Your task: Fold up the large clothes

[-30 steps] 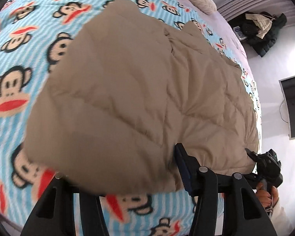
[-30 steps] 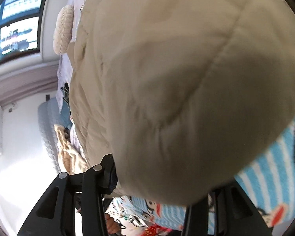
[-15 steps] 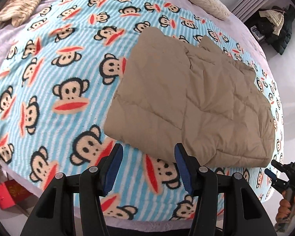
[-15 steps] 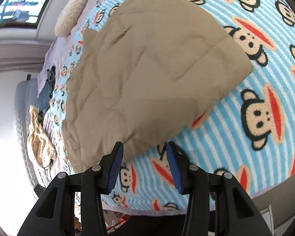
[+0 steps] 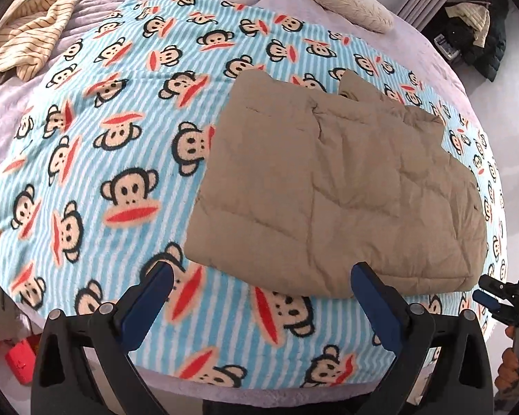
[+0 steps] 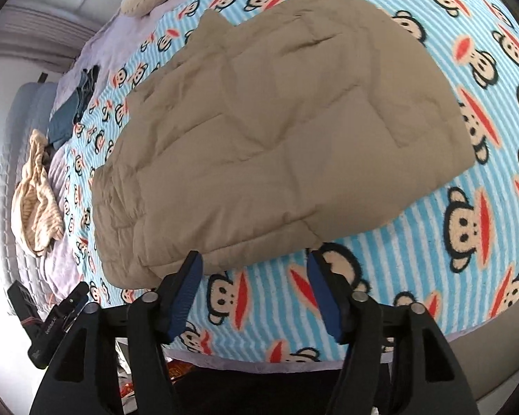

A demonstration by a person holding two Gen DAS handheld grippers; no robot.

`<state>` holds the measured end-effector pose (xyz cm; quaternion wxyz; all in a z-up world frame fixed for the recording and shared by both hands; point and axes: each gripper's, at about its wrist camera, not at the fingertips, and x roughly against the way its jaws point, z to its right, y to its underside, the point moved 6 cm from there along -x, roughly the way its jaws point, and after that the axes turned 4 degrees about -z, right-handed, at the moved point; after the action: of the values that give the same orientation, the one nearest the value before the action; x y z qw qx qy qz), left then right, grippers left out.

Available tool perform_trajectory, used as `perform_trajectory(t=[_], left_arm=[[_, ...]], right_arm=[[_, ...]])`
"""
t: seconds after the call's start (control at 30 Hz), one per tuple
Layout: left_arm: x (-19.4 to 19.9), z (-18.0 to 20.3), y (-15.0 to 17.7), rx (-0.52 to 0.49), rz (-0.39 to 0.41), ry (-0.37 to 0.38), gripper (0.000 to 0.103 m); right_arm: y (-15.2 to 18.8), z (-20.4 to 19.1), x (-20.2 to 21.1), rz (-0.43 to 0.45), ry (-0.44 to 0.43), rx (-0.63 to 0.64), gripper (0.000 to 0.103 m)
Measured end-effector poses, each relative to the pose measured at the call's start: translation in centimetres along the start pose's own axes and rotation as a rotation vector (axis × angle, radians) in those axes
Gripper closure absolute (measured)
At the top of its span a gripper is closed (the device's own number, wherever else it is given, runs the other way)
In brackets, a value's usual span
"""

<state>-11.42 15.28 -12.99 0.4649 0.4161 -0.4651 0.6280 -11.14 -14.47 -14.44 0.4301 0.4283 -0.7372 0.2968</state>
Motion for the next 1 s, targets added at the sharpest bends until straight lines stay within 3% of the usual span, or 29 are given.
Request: perform_trajectory(t=[0.13, 0.23, 0.4, 0.53, 0.6, 0.83, 0.9, 1.0], left_arm=[[-0.2, -0.8, -0.8, 0.005, -0.004, -0.019, 0.001], [-0.5, -1.3, -1.7, -0.002, -0.006, -0.033, 0.001], [-0.8, -1.5, -2.6, -0.01, -0.01, -0.042, 0.001], [-1.3, -1.6, -2.9, -0.026, -0.024, -0.068, 0.001], [-1.6, -1.7, -3.0, -0.024, -0.038, -0.085, 0.001], [-3.3, -2.7, -3.3, -0.007, -0.09, -0.058, 0.001], [-3.6, -3.0, -3.5, 0.002, -0.088, -0.066, 0.001], [-3.7, -3.1, -3.9, 0.004, -0.075, -0.059, 0.001]], right_arm=[[-0.1, -1.2, -0.3, -0.001, 0.018, 0.012, 0.032], [-0.3, -1.8, -0.5, 0.001, 0.033, 0.025, 0.022], [-0.5, -3.1, -0.7, 0.013, 0.066, 0.056, 0.021], [-0.5, -3.5, -0.8, 0.016, 0.07, 0.062, 0.01], [-0.4, -3.7, -0.8, 0.021, 0.077, 0.067, 0.01], [-0.4, -5.3, -0.8, 0.066, 0.14, 0.135, 0.008], [-0.3, -5.9, -1.0, 0.066, 0.138, 0.153, 0.0], [-0.4, -6.7, -1.3, 0.064, 0.13, 0.166, 0.0]])
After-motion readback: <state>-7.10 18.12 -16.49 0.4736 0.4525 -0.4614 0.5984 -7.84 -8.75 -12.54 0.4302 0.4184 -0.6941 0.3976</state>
